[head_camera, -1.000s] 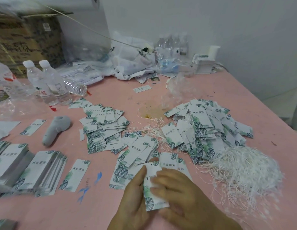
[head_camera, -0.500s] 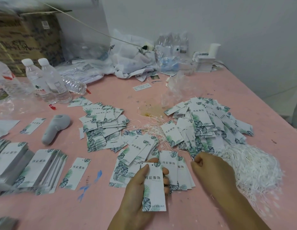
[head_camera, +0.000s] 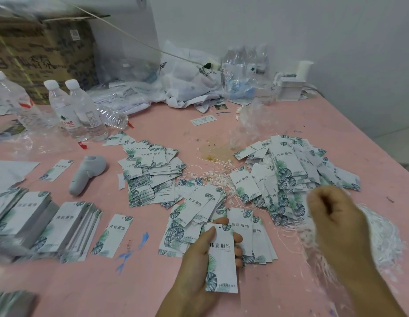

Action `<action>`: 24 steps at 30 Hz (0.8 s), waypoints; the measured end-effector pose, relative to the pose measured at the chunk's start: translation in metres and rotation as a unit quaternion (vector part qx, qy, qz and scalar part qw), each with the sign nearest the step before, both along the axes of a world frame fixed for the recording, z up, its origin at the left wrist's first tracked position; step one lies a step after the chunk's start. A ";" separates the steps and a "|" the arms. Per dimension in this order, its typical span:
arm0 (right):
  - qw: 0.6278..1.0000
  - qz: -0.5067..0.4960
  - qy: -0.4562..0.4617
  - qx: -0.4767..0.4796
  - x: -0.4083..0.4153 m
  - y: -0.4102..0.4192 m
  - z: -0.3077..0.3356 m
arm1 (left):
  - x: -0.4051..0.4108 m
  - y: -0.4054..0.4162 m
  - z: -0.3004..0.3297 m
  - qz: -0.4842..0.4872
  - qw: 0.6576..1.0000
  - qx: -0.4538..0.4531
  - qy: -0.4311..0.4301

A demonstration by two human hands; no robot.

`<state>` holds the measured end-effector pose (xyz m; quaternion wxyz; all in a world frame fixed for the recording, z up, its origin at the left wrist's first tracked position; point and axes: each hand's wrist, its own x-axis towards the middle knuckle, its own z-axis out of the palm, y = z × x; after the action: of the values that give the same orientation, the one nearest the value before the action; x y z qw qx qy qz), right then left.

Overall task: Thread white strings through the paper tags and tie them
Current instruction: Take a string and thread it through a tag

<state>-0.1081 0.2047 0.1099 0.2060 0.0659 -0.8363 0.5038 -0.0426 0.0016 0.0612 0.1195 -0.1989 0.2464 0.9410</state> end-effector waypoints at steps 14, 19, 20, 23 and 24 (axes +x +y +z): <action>0.862 0.248 -0.143 -0.419 0.032 -0.036 0.019 | 0.001 0.002 -0.002 0.002 0.999 -0.027 0.038; 0.947 0.269 -0.111 -0.134 0.038 -0.052 -0.005 | 0.001 0.005 -0.010 0.002 0.994 -0.092 0.056; 0.947 0.273 -0.135 -0.098 0.038 -0.056 -0.012 | 0.002 0.005 -0.011 0.003 0.992 -0.108 0.061; 0.951 0.255 -0.165 -0.050 0.034 -0.060 -0.029 | 0.002 0.005 -0.014 0.008 0.986 -0.148 0.074; 0.954 0.245 -0.166 -0.045 0.032 -0.059 -0.033 | 0.002 0.006 -0.016 0.010 0.984 -0.159 0.075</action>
<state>-0.0756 0.1456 0.0767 -0.0624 0.1748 -0.7932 0.5800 -0.0406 0.0075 0.0450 0.0586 -0.1465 0.3988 0.9034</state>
